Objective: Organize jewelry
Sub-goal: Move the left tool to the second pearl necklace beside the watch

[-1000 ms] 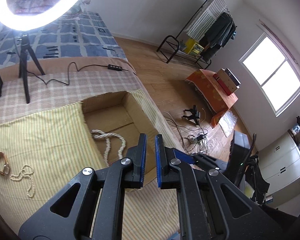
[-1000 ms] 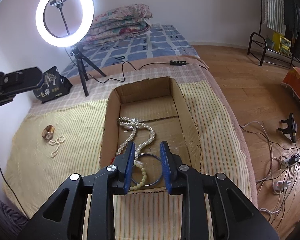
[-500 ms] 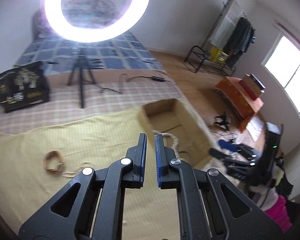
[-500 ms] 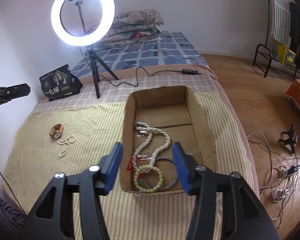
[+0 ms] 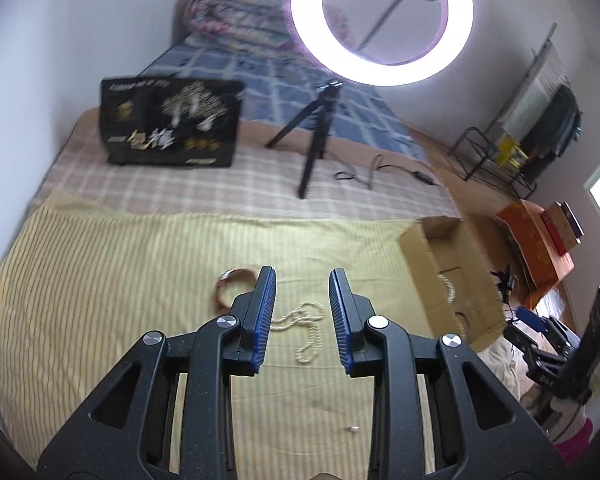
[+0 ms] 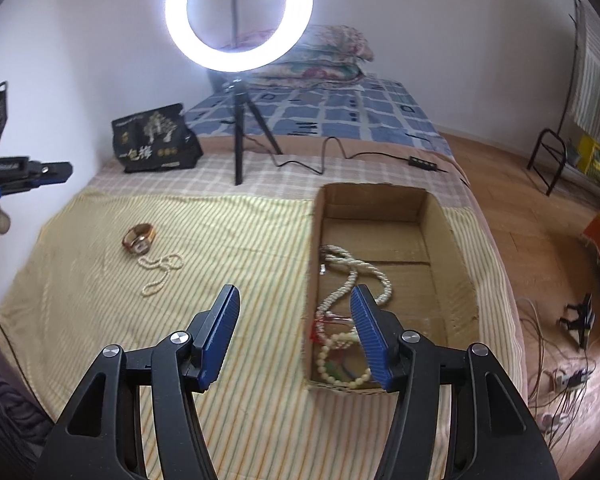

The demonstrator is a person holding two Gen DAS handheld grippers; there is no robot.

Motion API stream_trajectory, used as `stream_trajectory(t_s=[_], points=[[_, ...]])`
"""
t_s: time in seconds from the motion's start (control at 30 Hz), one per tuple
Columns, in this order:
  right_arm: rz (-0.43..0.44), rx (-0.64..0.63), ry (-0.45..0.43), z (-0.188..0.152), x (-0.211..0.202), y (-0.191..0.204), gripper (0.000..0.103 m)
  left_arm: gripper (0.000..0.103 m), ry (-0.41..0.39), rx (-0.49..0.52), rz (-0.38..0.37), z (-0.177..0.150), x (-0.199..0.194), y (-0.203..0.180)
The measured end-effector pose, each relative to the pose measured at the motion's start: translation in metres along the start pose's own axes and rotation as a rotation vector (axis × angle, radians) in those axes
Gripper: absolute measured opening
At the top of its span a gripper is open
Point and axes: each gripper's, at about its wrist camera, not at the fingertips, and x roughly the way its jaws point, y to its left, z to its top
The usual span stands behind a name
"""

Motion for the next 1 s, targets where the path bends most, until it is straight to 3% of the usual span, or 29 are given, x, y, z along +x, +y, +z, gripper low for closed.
stream_trajectory(t_s=[0.2,0.43,0.8,1.0], points=[[0.031,-0.072,0.004,-0.008,0.005,0.029,0.057,0.027,0.049,-0.082,0.014,-0.007,0.021,0.032],[0.126,-0.152,0.078,-0.027,0.02,0.067,0.057,0.027,0.111,-0.108,0.008,-0.018,0.04,0.048],[0.279,-0.284,0.258,-0.069,0.058,0.121,0.057,0.027,0.263,-0.032,-0.042,-0.042,0.088,0.017],[0.309,-0.328,0.299,-0.079,0.065,0.137,0.057,0.027,0.327,0.039,-0.061,-0.044,0.121,-0.006]])
